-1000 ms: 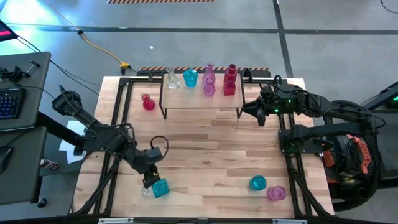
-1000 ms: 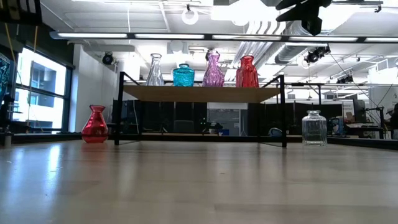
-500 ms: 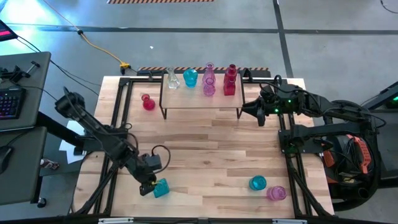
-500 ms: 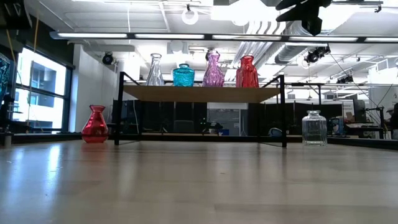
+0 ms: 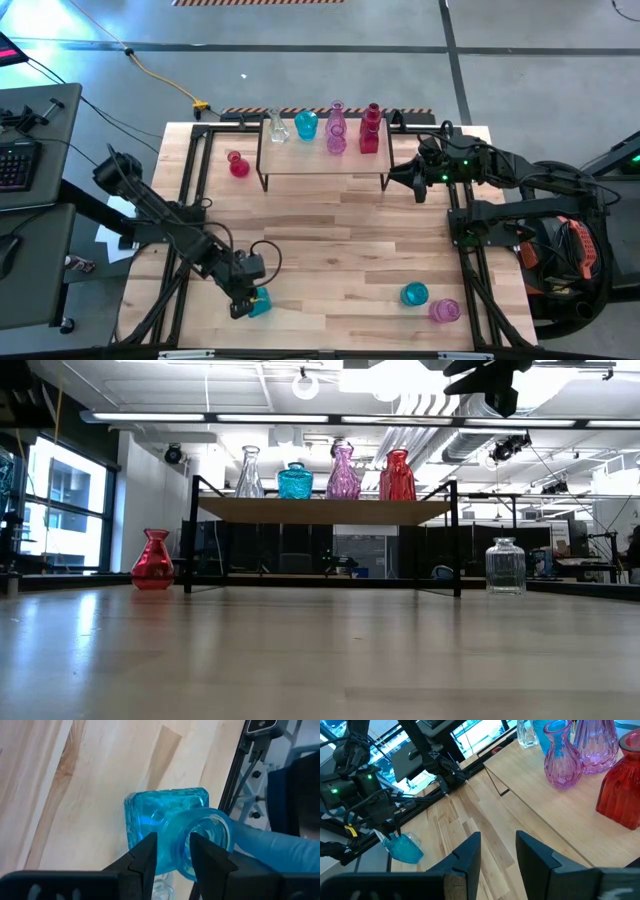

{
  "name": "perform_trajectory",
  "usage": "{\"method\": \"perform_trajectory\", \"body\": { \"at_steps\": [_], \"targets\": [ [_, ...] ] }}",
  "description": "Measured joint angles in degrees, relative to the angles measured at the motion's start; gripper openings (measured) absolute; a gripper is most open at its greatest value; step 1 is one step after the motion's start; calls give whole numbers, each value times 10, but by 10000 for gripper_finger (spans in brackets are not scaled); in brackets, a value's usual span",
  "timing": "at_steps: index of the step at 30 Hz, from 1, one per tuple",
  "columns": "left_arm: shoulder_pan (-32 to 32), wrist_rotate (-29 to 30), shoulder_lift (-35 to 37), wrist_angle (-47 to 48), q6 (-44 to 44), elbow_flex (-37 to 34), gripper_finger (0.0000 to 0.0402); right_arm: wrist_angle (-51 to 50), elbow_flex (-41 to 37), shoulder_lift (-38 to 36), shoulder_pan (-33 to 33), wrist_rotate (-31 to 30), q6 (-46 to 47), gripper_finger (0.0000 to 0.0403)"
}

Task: Sort vases onto shelf
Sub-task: Put the left blue flower vase on the shelf aligned with the other blue flower vase

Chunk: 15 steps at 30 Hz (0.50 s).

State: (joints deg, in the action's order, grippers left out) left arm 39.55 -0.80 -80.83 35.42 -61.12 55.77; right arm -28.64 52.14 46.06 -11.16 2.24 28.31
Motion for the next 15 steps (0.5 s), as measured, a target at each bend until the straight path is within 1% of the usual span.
{"method": "perform_trajectory", "body": {
  "at_steps": [3, 8, 12, 15],
  "targets": [
    [0, 0, 0, -3, 31, 0, 106, 0, 0, 0, 0, 0, -1, 103],
    [-2, -2, 0, -6, 57, 0, 106, 0, 0, 0, 0, 2, 1, 103],
    [-2, 17, 0, -6, 28, 0, 106, 0, 0, 0, 0, 2, 0, 103],
    [-2, 26, 0, -6, 24, 0, 106, 0, 0, 0, 0, 2, 0, 103]
  ]
}}
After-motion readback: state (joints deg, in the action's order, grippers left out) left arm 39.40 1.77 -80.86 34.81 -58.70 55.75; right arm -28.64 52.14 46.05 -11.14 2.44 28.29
